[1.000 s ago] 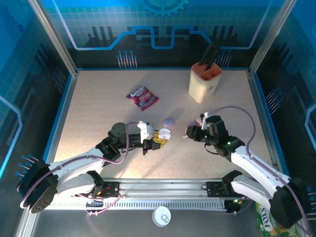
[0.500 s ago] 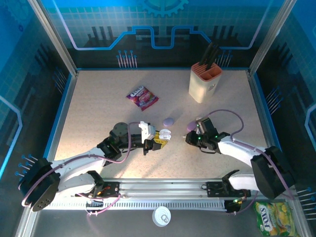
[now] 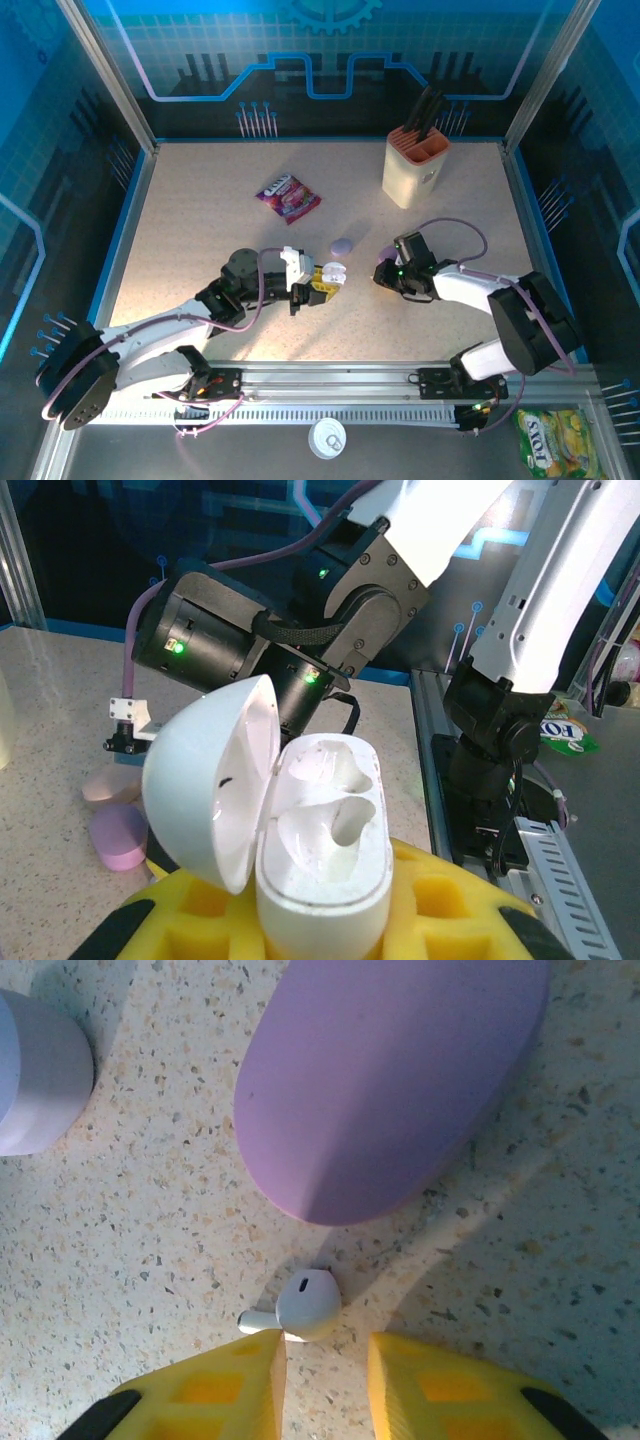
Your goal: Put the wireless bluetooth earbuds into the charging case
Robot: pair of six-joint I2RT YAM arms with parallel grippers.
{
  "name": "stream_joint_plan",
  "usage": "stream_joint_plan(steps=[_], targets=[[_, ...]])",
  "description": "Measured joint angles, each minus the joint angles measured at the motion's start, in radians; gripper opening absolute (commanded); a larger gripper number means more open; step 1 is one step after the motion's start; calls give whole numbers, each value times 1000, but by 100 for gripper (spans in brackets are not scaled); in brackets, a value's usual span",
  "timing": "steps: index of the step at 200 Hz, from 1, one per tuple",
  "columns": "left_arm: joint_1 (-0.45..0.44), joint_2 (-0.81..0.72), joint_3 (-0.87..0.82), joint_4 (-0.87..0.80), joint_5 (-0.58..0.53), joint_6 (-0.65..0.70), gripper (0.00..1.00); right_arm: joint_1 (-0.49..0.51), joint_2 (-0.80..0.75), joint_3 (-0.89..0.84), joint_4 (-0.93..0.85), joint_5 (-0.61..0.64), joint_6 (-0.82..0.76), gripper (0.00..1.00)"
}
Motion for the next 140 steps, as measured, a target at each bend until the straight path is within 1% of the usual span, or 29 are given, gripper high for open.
stream_joint_plan(steps=[59,91,140], targets=[[0,-1,0,-25,0,10,16,-7,16,23,6,-14,-3,26],[0,-1,0,-26,0,18,16,-7,14,38,23,-11,-12,31],[0,0,0,-26,0,18,16,-22,29,41,23,-11,-26,29]])
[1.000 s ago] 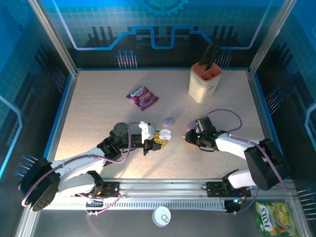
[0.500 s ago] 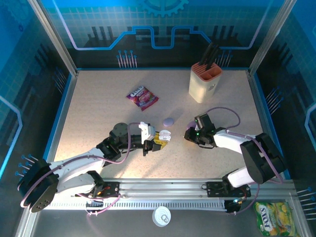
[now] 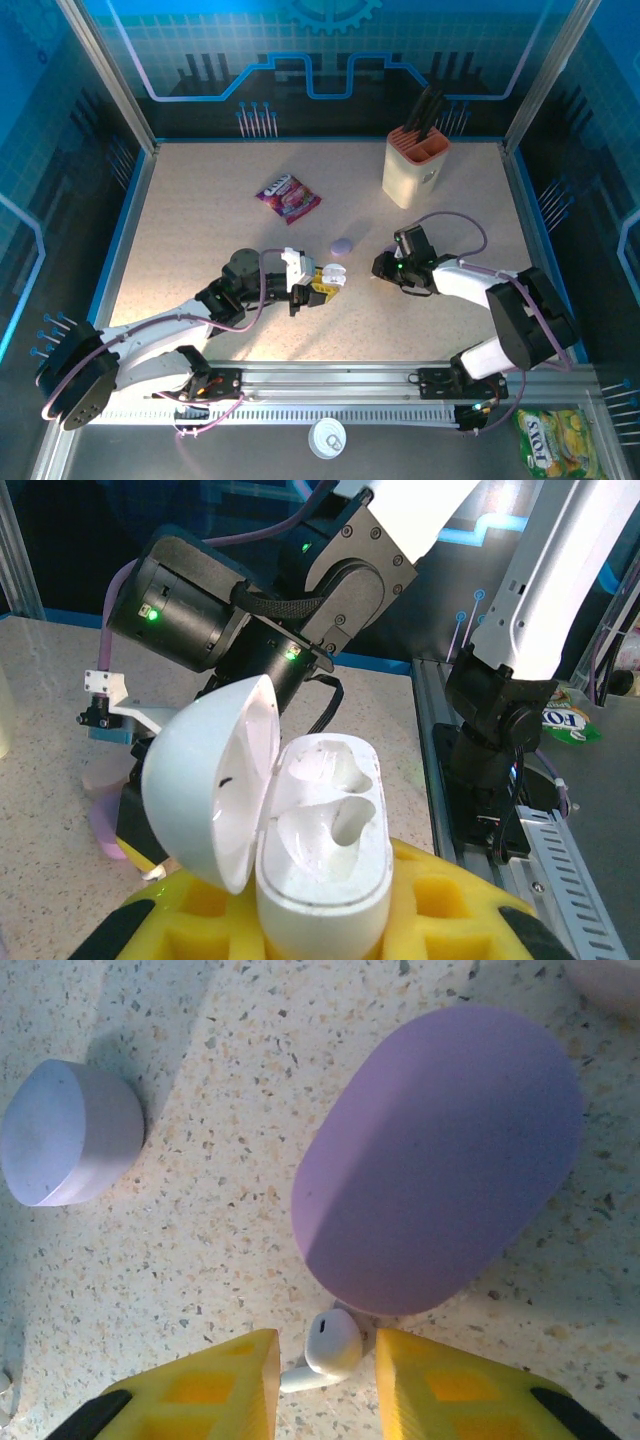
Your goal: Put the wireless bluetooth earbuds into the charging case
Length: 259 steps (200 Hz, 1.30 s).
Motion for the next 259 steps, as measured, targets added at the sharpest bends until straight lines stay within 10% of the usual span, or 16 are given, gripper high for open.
stream_joint_plan(steps=[160,259], targets=[[0,0,-19,-1,-37,1,16,-11,54,40,-15,-29,-60,17],[13,91,-18,-1,-59,-9,17,143,-404,-34,4,58,-381,17]])
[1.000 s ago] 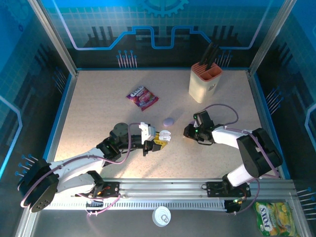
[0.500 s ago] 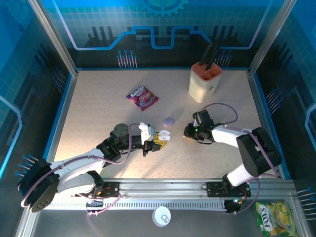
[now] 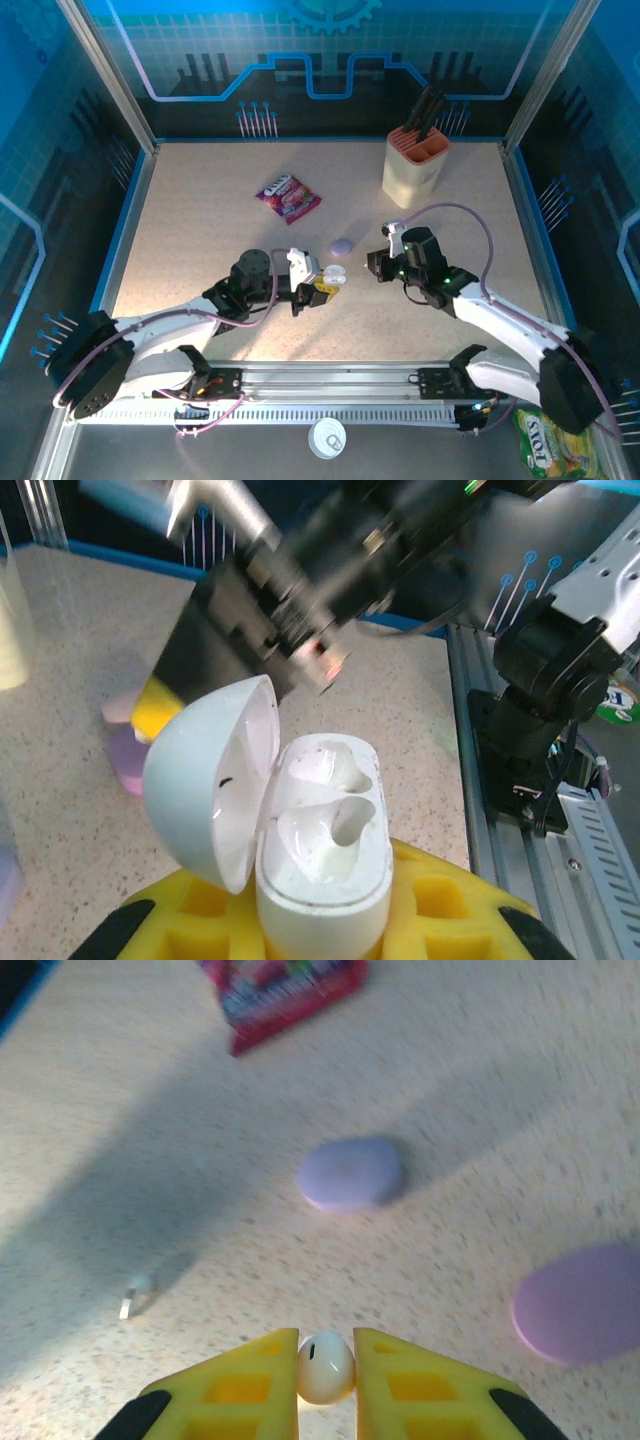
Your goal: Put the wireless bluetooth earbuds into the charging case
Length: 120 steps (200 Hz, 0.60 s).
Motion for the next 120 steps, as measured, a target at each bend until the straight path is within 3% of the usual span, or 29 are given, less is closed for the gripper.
stream_joint_plan(steps=[44,120], targets=[[19,53,15,0,12,-31,18,28,-135,4,-18,-1,-100,16],[34,92,38,-1,58,-48,15,95,-227,60,-50,-92,-133,16]])
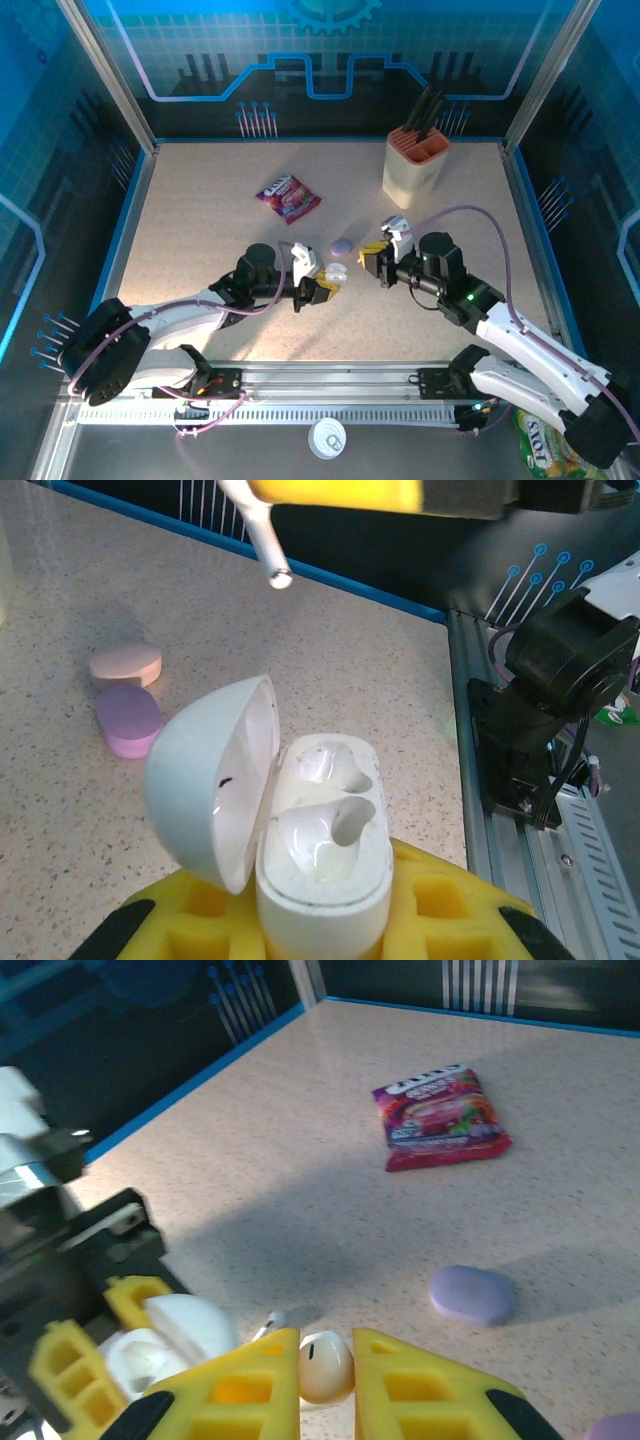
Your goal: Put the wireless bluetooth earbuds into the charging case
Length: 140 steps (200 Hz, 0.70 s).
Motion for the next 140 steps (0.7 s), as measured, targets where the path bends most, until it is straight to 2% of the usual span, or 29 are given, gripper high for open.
stream_joint_plan(steps=[69,140], targets=[[5,25,28,-7,25,0,16,96,48,38,-3,-26,-66,16],[5,25,44,-26,36,-25,15,111,107,43,-7,-23,-112,16]])
